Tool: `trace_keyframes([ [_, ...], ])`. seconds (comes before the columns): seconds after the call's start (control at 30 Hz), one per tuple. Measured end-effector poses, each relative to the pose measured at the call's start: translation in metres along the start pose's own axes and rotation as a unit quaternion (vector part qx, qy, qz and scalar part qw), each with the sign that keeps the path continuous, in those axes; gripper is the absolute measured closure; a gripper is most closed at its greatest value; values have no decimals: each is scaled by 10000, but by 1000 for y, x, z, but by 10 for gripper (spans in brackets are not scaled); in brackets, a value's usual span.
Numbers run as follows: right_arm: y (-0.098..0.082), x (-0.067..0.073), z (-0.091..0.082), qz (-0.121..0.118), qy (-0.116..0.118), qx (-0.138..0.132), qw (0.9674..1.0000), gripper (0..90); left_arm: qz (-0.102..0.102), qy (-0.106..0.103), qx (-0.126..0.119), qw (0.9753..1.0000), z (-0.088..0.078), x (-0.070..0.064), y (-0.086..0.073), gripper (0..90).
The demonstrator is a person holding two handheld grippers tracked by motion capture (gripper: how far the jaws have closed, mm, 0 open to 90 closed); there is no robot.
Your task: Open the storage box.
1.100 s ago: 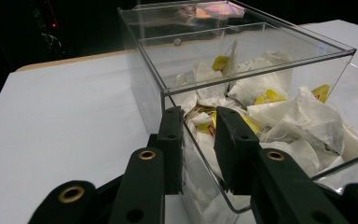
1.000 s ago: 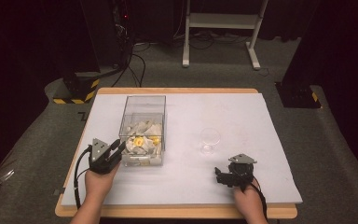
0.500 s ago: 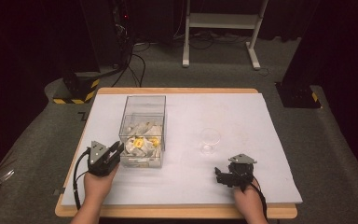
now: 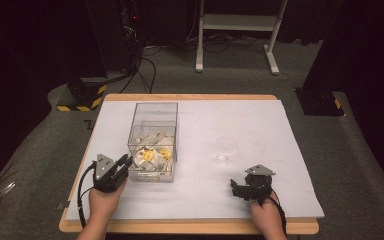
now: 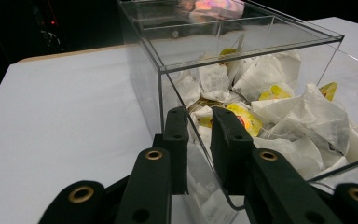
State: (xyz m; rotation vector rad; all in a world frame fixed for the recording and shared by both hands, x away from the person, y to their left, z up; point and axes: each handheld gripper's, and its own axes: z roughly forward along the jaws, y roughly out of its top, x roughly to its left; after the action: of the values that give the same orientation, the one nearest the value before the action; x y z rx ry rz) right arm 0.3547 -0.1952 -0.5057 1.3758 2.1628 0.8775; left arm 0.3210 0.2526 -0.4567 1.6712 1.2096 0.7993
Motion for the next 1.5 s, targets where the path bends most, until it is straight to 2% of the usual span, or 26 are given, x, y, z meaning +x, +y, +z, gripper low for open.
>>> trace_keyframes([
  [0.93, 0, 0, 0, -2, 0, -1, 10000, 105, 32, -13, 11, 10000, -20, -8, -9, 773],
  [1.1, 0, 0, 0, -3, -1, -1, 10000, 105, 104, 4, -4, 9999, -25, -8, -9, 785],
  [1.33, 0, 0, 0, -5, -1, -2, 10000, 105, 140, 68, 77, 9998, -18, -9, -7, 751],
  [1.5, 0, 0, 0, -2, -1, 6, 10000, 105, 74, 52, 94, 9999, -17, -9, -8, 744],
])
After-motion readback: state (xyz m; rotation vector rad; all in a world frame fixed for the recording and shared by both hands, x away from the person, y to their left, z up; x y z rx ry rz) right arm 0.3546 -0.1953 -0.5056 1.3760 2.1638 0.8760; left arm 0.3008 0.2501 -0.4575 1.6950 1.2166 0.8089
